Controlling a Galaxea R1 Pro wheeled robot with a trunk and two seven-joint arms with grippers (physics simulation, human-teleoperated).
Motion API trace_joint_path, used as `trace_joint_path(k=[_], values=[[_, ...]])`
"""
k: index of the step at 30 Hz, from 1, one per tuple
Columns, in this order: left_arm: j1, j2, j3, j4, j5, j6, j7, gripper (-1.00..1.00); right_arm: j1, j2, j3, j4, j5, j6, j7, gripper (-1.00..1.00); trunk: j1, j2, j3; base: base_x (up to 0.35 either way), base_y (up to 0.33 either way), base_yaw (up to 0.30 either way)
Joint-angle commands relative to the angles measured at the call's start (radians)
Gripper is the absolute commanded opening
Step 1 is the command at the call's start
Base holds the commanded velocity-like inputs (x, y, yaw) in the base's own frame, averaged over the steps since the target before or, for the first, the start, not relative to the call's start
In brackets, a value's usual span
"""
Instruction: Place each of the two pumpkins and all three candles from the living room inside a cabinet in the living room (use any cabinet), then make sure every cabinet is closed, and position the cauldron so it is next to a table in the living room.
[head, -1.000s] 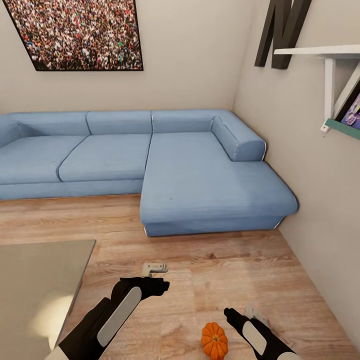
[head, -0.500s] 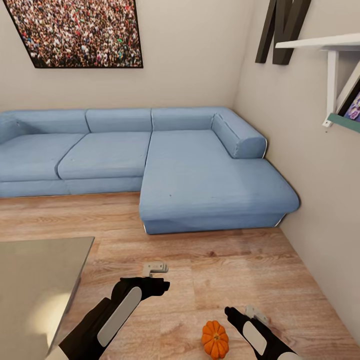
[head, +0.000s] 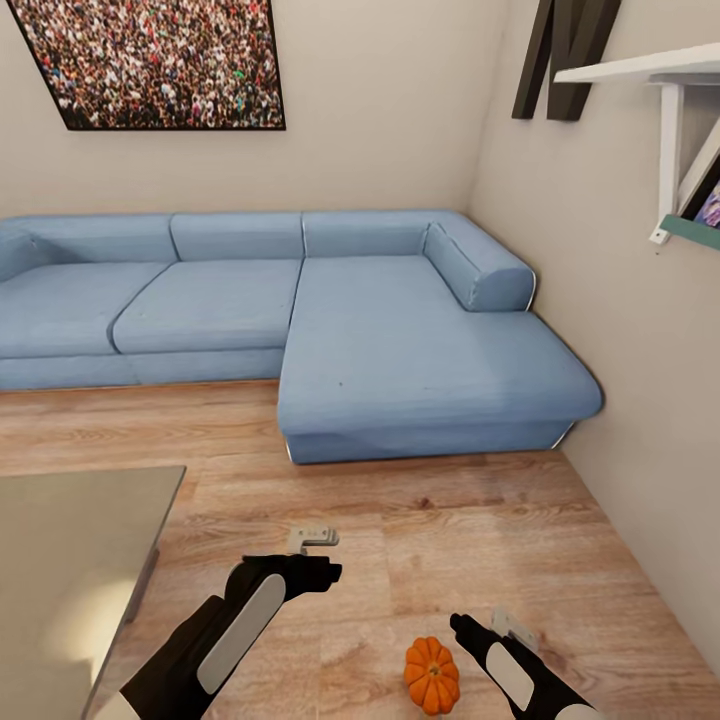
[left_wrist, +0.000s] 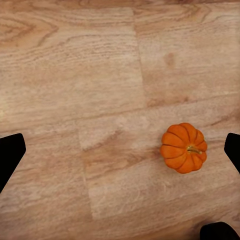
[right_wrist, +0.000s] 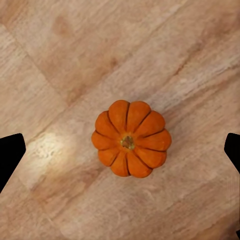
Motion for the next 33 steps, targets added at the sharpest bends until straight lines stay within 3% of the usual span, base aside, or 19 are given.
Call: trace_joint_path(k=[1, 25, 33], values=[[-0.001, 0.001, -0.003, -0.001, 0.01, 0.0, 0.01, 1.0, 0.0, -0.001, 0.008, -0.003, -0.006, 0.004, -0.009, 1.0, 0.004, -0.008, -0.004, 0.0, 0.0, 0.0], [-0.001, 0.001, -0.001, 0.005, 0.013, -0.001, 0.011, 1.0, 0.0, 0.0, 0.01, -0.004, -0.003, 0.001, -0.008, 1.0, 0.096, -0.176, -0.079, 0.0, 0.0, 0.0], [-0.001, 0.009, 0.0, -0.002, 0.084, 0.0, 0.008, 1.0, 0.0, -0.001, 0.008, -0.003, 0.041, 0.001, 0.012, 1.0, 0.126, -0.232, -0.104, 0.0, 0.0, 0.0]])
